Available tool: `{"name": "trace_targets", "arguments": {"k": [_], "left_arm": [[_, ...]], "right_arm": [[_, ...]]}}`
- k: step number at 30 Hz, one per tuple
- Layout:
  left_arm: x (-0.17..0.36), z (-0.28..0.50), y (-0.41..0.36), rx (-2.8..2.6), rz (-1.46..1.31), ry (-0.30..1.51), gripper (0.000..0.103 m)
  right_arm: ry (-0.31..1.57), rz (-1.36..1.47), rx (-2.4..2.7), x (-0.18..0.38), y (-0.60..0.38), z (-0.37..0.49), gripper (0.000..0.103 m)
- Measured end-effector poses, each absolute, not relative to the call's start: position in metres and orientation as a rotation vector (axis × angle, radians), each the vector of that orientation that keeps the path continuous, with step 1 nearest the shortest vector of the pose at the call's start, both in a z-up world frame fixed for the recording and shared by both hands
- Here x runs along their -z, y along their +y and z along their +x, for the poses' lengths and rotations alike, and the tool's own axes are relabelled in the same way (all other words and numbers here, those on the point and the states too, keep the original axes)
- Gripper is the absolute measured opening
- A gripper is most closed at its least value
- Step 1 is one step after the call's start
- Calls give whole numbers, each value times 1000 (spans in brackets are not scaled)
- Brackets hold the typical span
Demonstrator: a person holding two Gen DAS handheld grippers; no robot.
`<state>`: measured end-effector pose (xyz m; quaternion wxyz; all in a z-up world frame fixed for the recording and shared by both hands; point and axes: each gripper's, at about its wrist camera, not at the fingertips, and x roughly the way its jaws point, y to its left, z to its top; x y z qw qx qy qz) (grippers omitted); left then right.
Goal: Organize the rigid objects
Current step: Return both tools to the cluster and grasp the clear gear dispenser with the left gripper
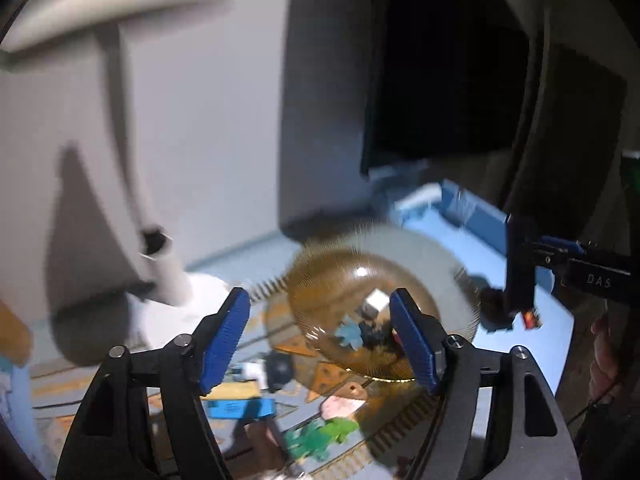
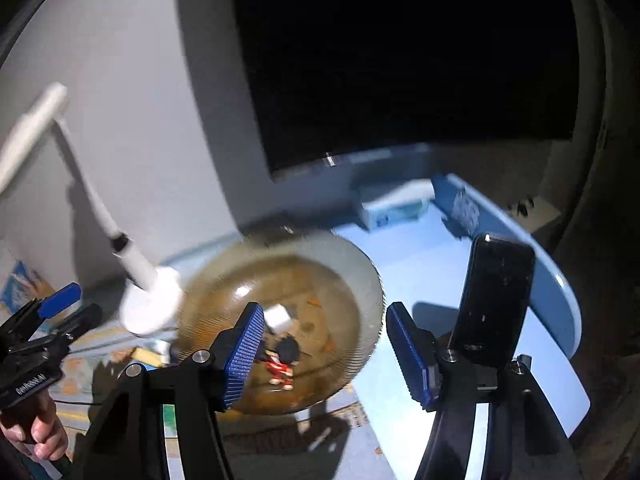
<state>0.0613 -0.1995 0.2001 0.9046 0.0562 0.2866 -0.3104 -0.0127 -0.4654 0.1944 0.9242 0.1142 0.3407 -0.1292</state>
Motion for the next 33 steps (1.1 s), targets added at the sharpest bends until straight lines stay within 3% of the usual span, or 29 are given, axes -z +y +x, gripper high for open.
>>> {"name": "trace_targets", "arguments": {"k": [5, 7, 13, 18, 24, 31, 33], "left_arm": [[-234, 22, -138, 601, 67, 493, 73], [-239, 8, -120, 579, 53, 475, 73], [-230, -16, -72, 524, 46, 480, 73], [-183, -15, -53, 528, 57, 591, 73], [-83, -1, -76, 552, 124, 811, 73], [-32, 5, -126, 574, 183, 907, 73], [-25, 10, -139, 553, 210, 913, 73]], "right_arm": [[603, 175, 172, -232, -415, -51, 69], [567, 153, 132, -241, -393, -64, 83], [535, 95, 16, -241, -337, -83, 83], [617, 70, -42, -204, -306, -75, 83], [802, 136, -41, -117, -306, -50, 83], [952, 192, -70, -43, -320, -18, 64], [966, 174, -80, -32, -319, -10, 63]]}}
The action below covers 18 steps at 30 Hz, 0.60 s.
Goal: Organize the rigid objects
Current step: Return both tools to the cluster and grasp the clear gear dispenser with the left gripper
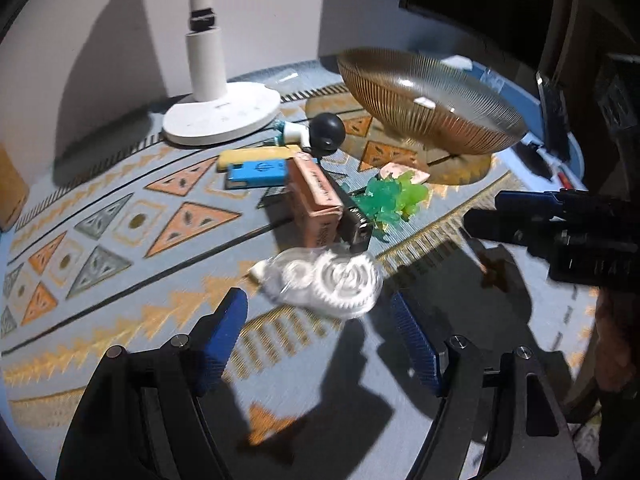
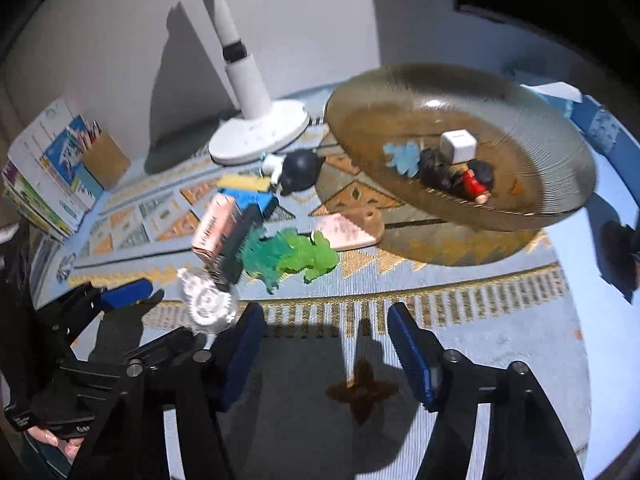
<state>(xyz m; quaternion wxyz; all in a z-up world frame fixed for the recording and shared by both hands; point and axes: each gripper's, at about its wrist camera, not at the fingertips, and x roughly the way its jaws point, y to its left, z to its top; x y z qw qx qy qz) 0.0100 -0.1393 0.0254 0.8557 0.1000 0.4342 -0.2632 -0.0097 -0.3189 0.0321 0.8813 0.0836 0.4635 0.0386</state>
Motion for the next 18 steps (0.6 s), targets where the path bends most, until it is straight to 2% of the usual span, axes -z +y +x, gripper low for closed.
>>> {"name": "trace_targets", "arguments": {"k": [10, 18], "left_arm": [[-13, 26, -155, 486, 228, 916, 75], [-13, 25, -106, 397, 189, 939, 75]], "right_arm": [[938, 66, -164, -16, -308, 27, 59], [891, -45, -279, -18, -282, 27, 57]]}}
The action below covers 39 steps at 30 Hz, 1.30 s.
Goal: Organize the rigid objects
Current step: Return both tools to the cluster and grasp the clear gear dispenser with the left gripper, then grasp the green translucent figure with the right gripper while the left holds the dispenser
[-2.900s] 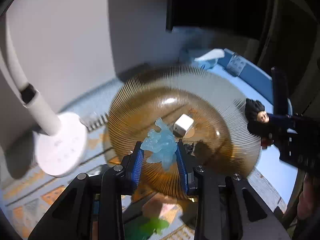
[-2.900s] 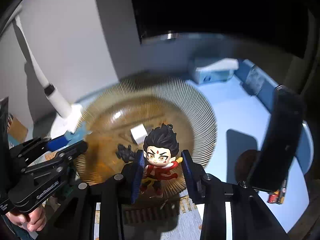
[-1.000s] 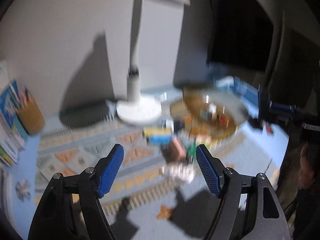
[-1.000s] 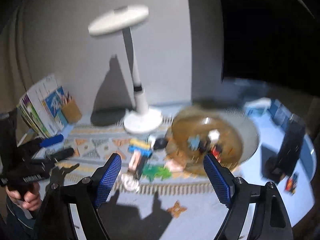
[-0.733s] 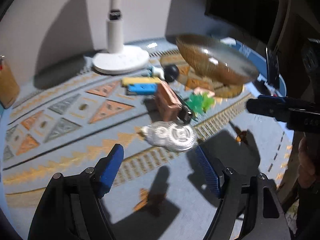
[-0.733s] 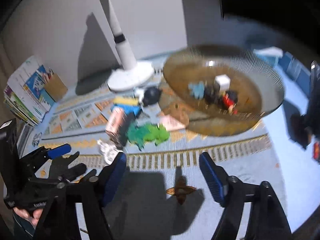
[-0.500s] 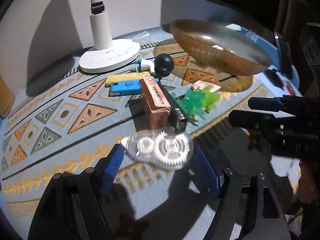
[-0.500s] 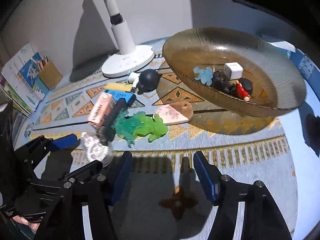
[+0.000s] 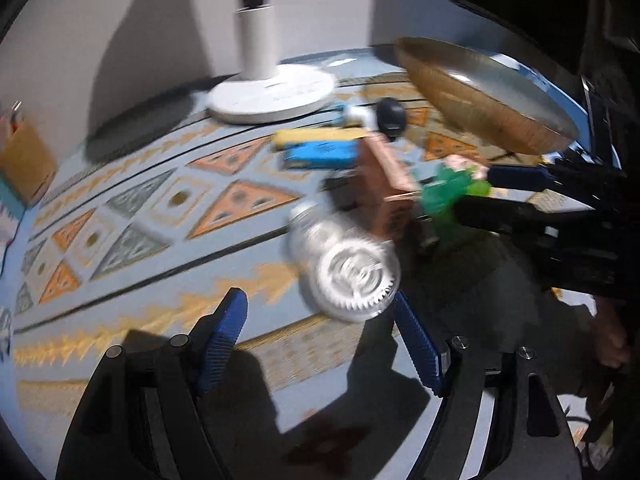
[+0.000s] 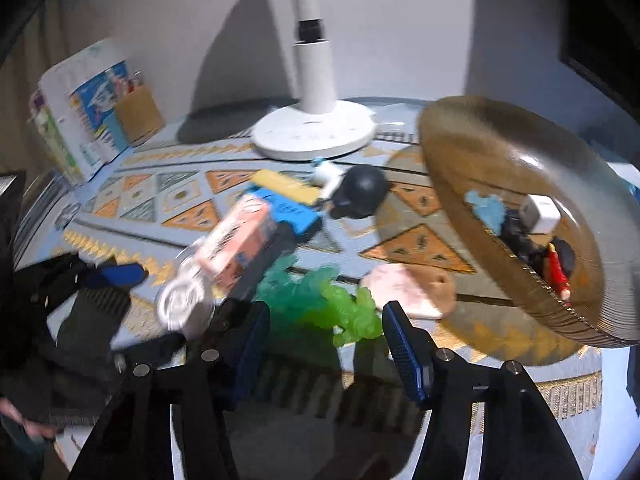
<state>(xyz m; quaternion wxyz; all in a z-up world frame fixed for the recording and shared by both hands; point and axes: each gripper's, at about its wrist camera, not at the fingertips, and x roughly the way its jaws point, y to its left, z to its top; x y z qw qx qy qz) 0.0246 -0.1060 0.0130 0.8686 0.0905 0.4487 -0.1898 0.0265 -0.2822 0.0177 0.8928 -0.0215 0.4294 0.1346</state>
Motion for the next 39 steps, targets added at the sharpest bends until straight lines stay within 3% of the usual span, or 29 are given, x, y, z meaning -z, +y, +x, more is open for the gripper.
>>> {"name": "trace_targets", "arguments": {"k": [8, 19, 21, 23, 24, 39], "left_arm": [[-18, 29, -57, 346, 128, 958, 74], [-8, 47, -118, 420, 207, 961, 73], [-8, 51, -124, 426, 206, 963, 70], [-10, 54, -128, 424, 205, 948, 50], [-11, 53, -128, 428, 203, 944, 46], [-17, 26, -63, 349, 64, 894, 45]], "right_arm": [[895, 2, -454, -26, -274, -19, 57], [899, -50, -297, -15, -271, 4, 58], [878, -46, -282, -15, -272, 5, 57], [866, -35, -271, -16, -273, 6, 57], [865, -36, -265, -17, -272, 6, 57], [924, 109, -175, -3, -279, 17, 56]]}}
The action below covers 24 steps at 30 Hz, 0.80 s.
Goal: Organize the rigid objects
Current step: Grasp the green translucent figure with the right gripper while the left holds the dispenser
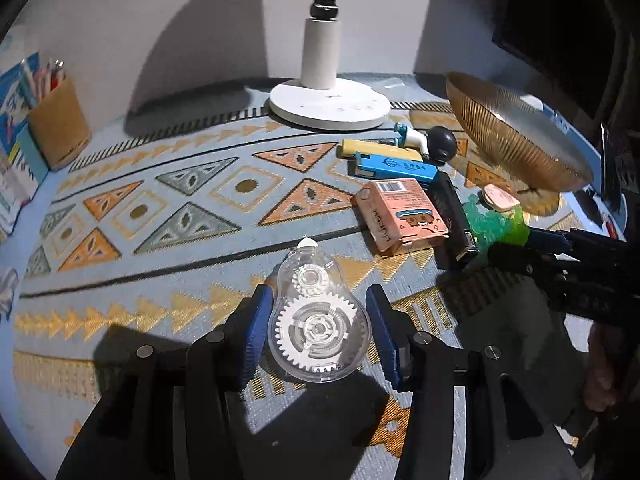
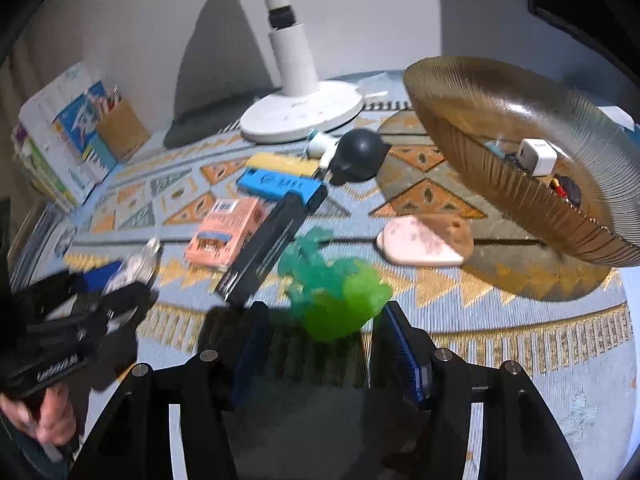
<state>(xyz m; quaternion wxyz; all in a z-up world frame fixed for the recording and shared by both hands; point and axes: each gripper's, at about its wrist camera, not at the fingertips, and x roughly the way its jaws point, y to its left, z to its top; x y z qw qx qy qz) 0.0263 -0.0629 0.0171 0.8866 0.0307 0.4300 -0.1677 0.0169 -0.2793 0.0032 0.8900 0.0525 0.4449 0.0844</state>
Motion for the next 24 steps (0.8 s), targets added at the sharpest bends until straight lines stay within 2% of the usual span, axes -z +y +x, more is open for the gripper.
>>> {"name": "trace_targets", "arguments": {"k": [2, 3, 8, 17, 20, 22, 24], "left_arm": [[-13, 27, -60, 350, 45, 895, 45], [-13, 27, -60, 348, 43, 893, 45], [-16, 19, -67, 342, 85, 841, 45], [-18, 15, -65, 353, 80, 818, 45], [-18, 16, -63, 354, 66, 819, 45], [-18, 15, -64, 355, 65, 819, 45], [-18, 15, -64, 359, 69, 818, 45]], "right_arm": [[922, 122, -173, -4, -283, 14, 37], [920, 130, -188, -5, -285, 12, 35], [891, 148, -205, -13, -299, -12, 35], [984, 91, -233, -4, -314, -45, 35], [991, 127, -182, -6, -328, -51, 44], [989, 146, -151, -7, -335, -54, 60], [990, 144, -137, -5, -336, -58, 60]]}}
